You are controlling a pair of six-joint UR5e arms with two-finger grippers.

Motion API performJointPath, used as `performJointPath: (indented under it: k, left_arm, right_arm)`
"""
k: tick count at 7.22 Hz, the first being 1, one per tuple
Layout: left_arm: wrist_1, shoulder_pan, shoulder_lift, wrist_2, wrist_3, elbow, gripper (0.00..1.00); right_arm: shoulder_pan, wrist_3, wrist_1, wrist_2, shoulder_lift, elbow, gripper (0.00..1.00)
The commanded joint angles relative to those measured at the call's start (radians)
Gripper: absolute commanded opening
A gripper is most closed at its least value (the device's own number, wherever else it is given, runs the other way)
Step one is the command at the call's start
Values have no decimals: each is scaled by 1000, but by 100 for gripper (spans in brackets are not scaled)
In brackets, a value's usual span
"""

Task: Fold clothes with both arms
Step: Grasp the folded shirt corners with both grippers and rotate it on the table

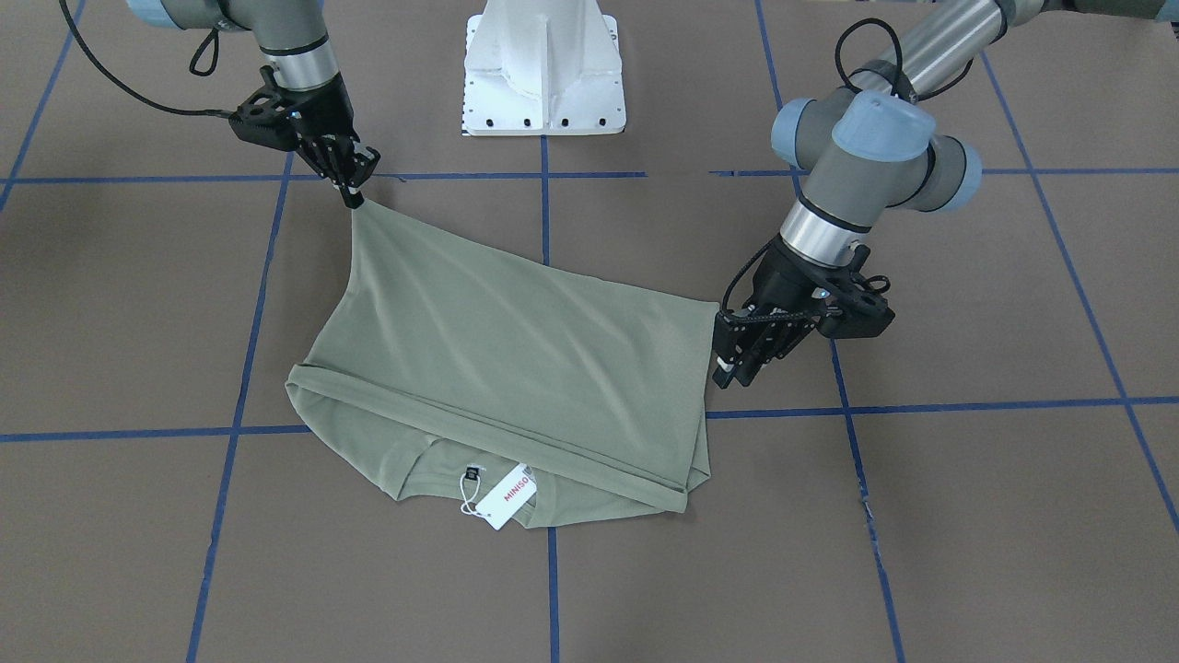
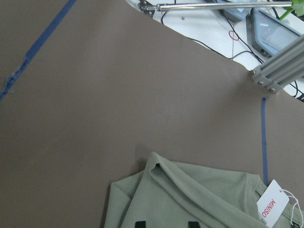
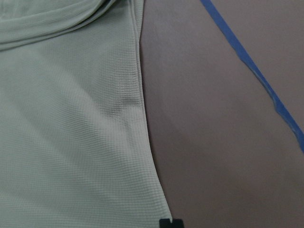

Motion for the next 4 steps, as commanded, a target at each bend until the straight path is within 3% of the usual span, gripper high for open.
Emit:
performJointPath:
  k: [1,3,4]
  left_arm:
    - [2,-1,75,-147,-6,-96,55]
    - [43,2,194,-164,-95,-266,99]
    - [53,24,190,-215,-165,-253,99]
  right_arm:
    - [-131,55,0,1,-98,89,0]
    - [-231,88,0,1,-130,136,0]
    - [-303,117,0,-4,-132,147,0]
